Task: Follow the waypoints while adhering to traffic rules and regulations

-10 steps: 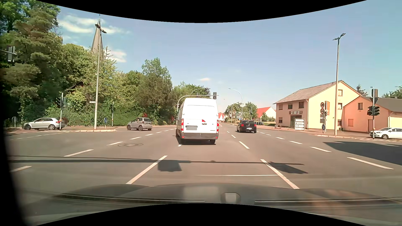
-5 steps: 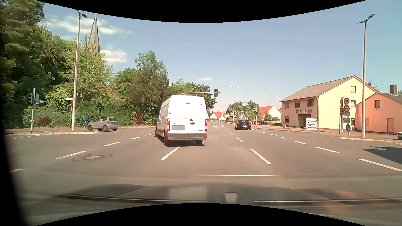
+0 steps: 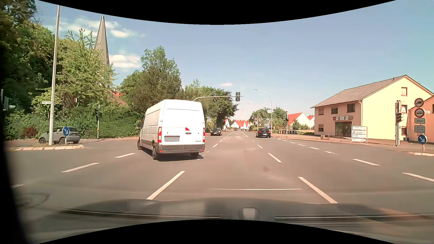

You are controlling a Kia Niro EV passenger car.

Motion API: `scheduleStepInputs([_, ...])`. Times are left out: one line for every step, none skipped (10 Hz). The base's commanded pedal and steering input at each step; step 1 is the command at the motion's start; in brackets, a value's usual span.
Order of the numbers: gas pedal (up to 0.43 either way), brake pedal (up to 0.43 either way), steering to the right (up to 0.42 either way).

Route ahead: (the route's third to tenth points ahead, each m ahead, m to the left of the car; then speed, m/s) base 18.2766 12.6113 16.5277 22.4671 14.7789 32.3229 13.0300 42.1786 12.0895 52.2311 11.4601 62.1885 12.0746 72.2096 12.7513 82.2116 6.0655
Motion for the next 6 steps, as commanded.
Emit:
scheduleStepInputs([0.0, 0.006, -0.069])
scheduleStepInputs([0.0, 0.006, -0.084])
scheduleStepInputs([0.0, 0.006, -0.1])
scheduleStepInputs([0.0, 0.006, -0.115])
scheduleStepInputs([0.0, 0.006, -0.127])
scheduleStepInputs([0.0, 0.006, -0.136])
